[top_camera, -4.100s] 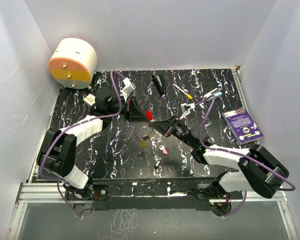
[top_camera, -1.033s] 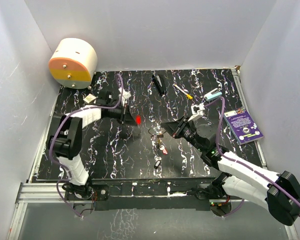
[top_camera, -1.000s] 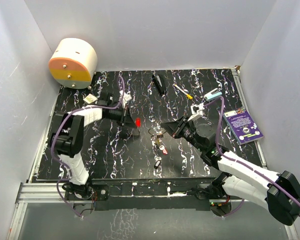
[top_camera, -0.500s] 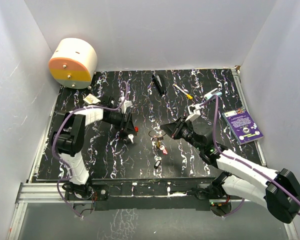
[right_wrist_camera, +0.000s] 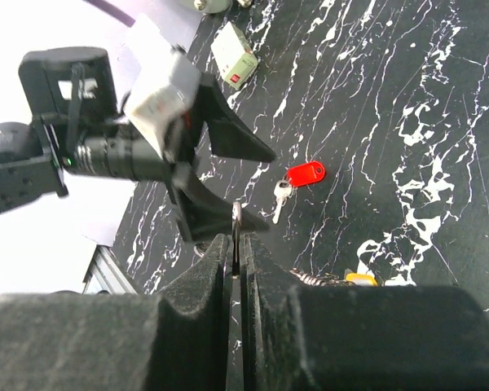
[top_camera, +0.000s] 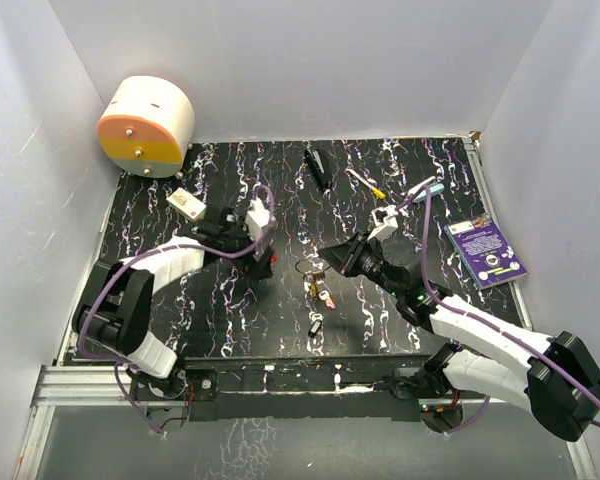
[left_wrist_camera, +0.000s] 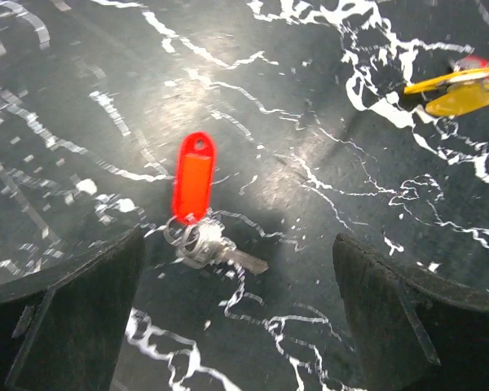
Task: Put the keys on the keyring
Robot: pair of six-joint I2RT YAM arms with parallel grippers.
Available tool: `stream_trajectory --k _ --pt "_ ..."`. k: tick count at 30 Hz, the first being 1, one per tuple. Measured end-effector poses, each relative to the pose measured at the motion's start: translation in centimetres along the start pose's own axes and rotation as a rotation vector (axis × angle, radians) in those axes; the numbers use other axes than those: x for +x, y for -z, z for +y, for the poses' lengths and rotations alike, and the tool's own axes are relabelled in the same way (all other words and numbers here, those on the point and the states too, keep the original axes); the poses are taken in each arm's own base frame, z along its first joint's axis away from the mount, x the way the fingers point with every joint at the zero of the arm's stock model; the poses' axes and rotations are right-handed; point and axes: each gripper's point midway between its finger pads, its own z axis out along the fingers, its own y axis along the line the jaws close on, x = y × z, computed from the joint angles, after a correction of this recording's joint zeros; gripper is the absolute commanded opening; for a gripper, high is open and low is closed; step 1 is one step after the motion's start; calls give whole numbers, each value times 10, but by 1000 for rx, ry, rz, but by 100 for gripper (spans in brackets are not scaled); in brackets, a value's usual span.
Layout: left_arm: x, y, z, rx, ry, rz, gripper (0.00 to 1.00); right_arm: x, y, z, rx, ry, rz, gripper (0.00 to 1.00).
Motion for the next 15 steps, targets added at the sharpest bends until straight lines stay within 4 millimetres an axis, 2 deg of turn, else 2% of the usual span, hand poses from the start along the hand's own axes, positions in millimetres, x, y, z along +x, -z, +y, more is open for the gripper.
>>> stream_trajectory --k 5,8,15 --pt "15 -28 -18 -55 -209 102 90 -4 -2 4 -9 13 -4 8" --pt "23 -34 -8 -99 -240 140 87 -4 -2 4 -7 17 -2 8" --pt "20 -28 13 -195 -254 150 87 -1 0 0 9 20 9 8"
